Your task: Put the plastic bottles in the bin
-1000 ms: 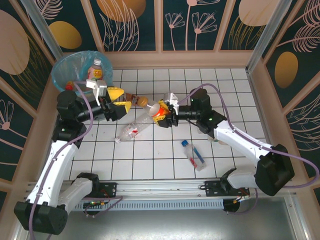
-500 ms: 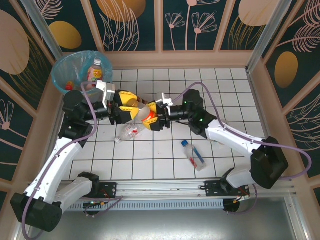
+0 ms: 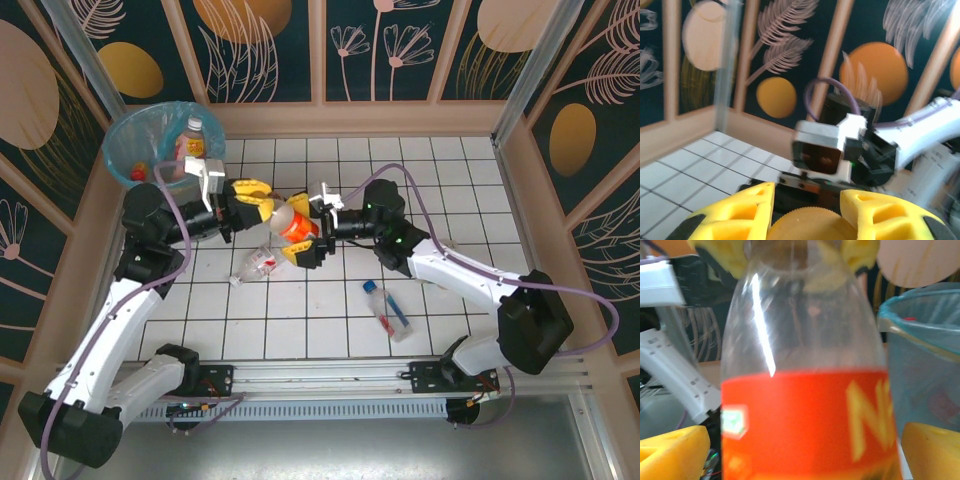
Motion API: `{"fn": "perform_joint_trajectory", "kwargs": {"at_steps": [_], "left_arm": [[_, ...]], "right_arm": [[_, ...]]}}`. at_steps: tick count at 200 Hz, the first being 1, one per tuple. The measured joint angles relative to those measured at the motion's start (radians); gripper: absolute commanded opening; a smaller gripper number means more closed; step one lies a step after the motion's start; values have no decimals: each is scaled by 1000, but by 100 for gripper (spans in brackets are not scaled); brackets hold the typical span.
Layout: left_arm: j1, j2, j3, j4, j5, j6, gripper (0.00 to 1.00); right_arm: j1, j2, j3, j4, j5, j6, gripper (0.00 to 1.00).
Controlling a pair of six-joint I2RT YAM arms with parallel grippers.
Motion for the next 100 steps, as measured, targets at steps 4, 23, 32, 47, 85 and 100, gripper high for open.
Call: {"fn": "perform_joint_trajectory", "kwargs": {"at_steps": [4,23,32,47,85,100], "left_arm": [[-1,0,18,-19,-38,-1,0],[-12,13,153,-148,-246,-23,0],[-15,25,230,-196,-375,-15,0],[-5,61,360,-255,-594,7,0],[24,197,623,-372,-950,103,0],[74,281,720,-417,-1017,123,0]], "right_arm": [[0,-4,-3,1,20,0,99],[-1,-37,-21,1,171,-7,99],[-3,-56,-29,-6,235,-12,99],[-3,-89,-41,-26,320,-27,99],[-3,-129,-52,-81,416,-62,99],[-3,-131,-52,-111,425,-71,99]]}}
